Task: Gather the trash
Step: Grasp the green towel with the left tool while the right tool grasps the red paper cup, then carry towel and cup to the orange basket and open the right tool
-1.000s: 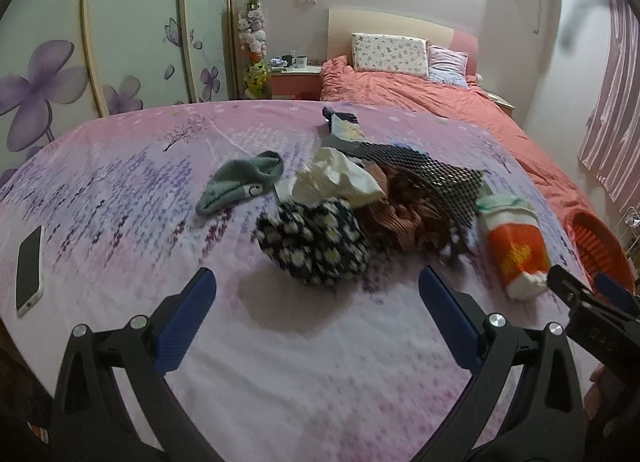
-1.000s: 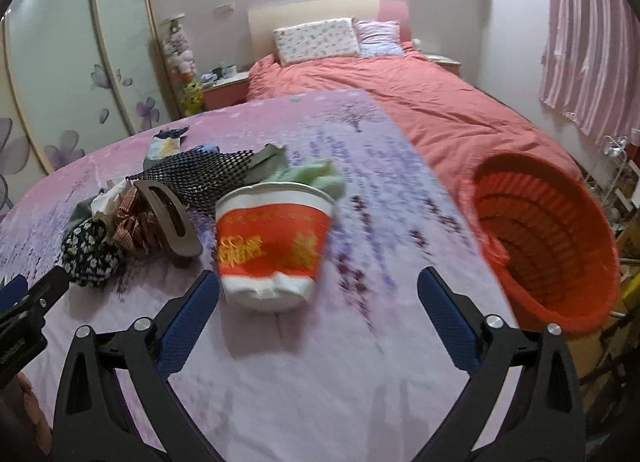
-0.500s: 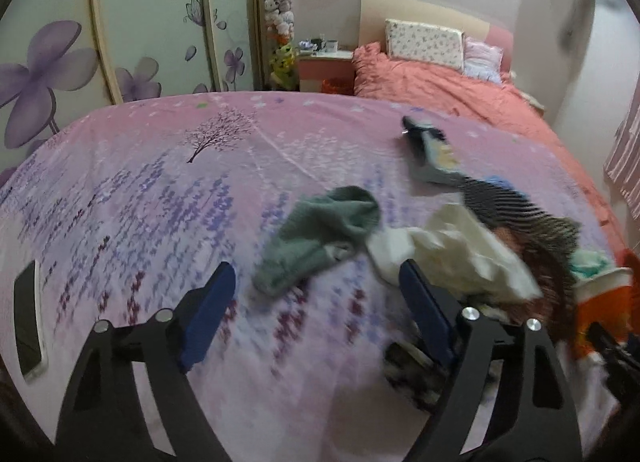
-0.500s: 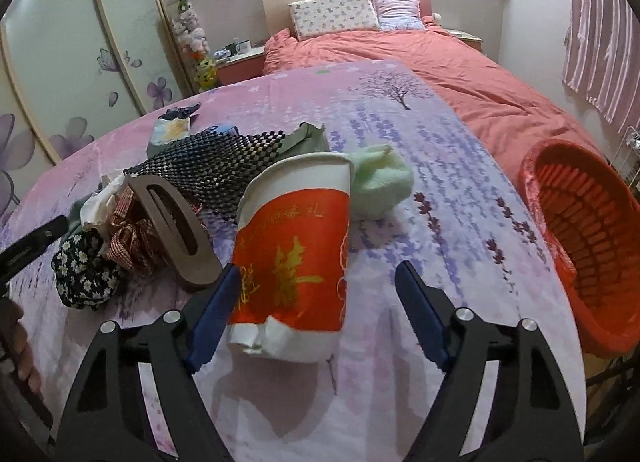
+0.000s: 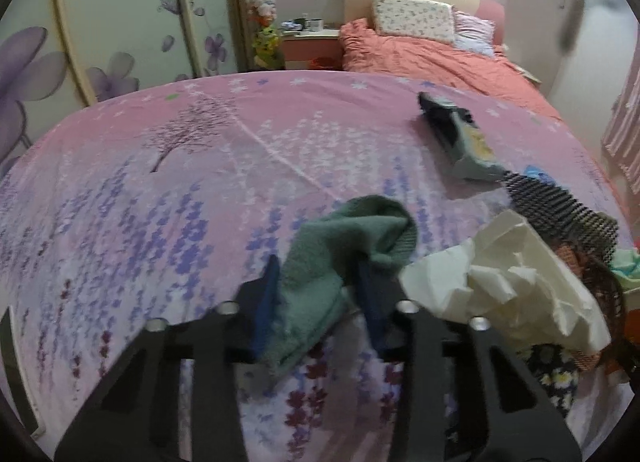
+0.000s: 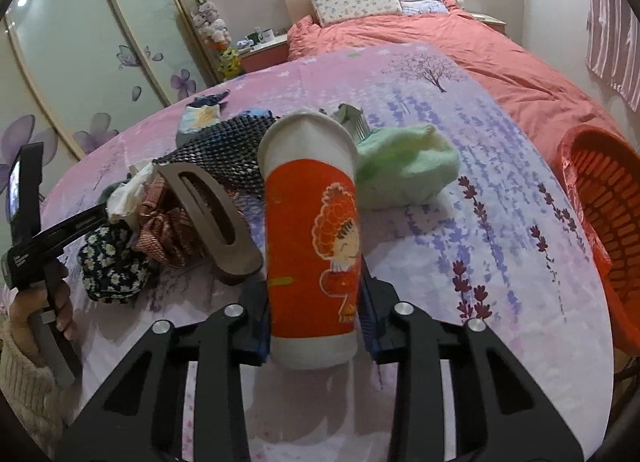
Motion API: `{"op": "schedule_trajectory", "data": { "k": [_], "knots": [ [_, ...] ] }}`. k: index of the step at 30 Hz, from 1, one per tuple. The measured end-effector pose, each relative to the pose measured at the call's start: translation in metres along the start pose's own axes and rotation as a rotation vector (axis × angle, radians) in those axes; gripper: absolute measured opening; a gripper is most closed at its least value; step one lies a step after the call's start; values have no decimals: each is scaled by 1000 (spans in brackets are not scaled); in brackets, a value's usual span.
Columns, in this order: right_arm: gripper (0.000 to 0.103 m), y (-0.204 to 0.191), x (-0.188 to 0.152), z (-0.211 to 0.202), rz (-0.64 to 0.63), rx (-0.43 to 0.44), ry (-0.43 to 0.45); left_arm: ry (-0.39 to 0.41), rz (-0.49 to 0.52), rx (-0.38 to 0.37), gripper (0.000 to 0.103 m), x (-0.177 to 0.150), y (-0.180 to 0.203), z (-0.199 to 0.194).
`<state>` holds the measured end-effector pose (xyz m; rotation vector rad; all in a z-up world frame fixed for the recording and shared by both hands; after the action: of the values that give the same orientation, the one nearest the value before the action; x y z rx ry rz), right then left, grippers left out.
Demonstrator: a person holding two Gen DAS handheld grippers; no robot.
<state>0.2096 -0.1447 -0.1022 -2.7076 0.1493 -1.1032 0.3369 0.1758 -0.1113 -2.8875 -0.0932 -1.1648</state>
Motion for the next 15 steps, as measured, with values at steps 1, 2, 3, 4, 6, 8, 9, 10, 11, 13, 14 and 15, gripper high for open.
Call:
{"op": "schedule_trajectory", "data": {
  "k": [1, 2, 3, 4, 6, 8, 9, 10, 11, 13, 14, 15],
  "knots": [
    [34, -1, 0, -3, -1, 5, 8, 2, 1, -4, 19, -1, 3, 0],
    [34, -1, 1, -6, -4, 7, 16, 7, 4, -4, 17, -1, 4, -1],
    [34, -2, 1, -10, -7, 8, 27, 11, 6, -4, 15, -1, 5, -2],
    [34, -2, 2, -13, -8, 7, 38, 15, 8, -7, 12, -1, 5, -3],
    [34, -1, 4, -19, -7, 6, 50, 27, 6, -21, 11, -1, 5, -9],
    [34, 1, 7, -26, -5, -1, 68, 39, 9, -20, 11, 1, 4, -16],
    [34, 1, 8, -28, -4, -3, 73, 46, 10, -20, 10, 2, 3, -20],
    [34, 2, 9, -31, -2, -7, 81, 54, 9, -23, 10, 3, 3, -26],
    [34, 2, 10, -34, -1, -10, 87, 62, 8, -26, 10, 5, 2, -31],
    [34, 2, 11, -40, -1, -19, 101, 78, 3, -30, 10, 7, 1, -42],
    [34, 2, 11, -42, -1, -22, 106, 86, 2, -33, 10, 9, 1, -48],
    [34, 3, 11, -46, -2, -26, 113, 98, 3, -35, 10, 11, 2, -56]
  ]
}}
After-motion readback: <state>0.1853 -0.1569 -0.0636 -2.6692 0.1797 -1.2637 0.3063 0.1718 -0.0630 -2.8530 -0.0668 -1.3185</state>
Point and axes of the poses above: each gripper's, at about its wrist camera, not at the fingertips, and z roughly the way its jaws point, y to its right, x to its top, the point moved 2 cm from there along z, roughly the way its jaws point, and after that the axes turned 5 degrees about y, right-handed, at the moved point
